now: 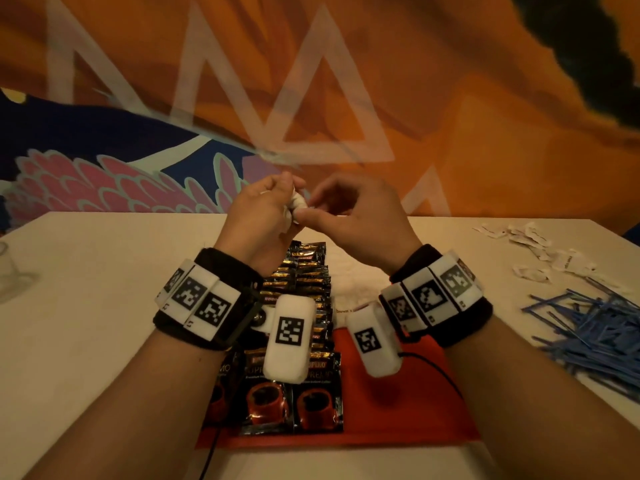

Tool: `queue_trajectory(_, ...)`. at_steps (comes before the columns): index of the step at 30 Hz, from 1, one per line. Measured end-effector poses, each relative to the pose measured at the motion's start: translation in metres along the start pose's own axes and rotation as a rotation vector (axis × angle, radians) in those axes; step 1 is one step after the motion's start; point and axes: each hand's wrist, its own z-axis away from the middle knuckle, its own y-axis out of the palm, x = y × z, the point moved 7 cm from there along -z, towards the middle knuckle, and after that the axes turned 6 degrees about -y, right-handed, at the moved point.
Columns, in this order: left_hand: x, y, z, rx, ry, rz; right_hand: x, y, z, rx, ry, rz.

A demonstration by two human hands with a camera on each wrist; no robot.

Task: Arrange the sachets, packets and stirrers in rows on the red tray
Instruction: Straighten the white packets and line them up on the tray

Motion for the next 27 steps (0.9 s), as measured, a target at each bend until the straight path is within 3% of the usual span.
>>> queue_trajectory(11, 0.004, 0.005, -0.003, 0.049, 0.018, -0.031, -0.033, -0.002, 0.002, -0.135, 0.131, -0.104)
queue_trajectory(14, 0.006, -0.001, -0.005, 0.019, -0.01, 0.003, -0.042, -0.007, 0.002, -0.186, 0.241, -0.325)
queue_trajectory(19, 0.006, 0.002, -0.003, -0.008, 0.075, -0.203, -0.043, -0.011, 0.003, -0.293, 0.301, -0.708)
queue_trajectory(23, -0.001, 0.008, 0.002, -0.013, 0.221, -0.354, -0.038, -0.006, 0.004, -0.233, 0.277, -0.792)
queue_trajectory(27, -0.003, 0.001, 0.001, -0.07, 0.254, -0.31, -0.035, -0.004, 0.006, -0.098, 0.28, -0.681)
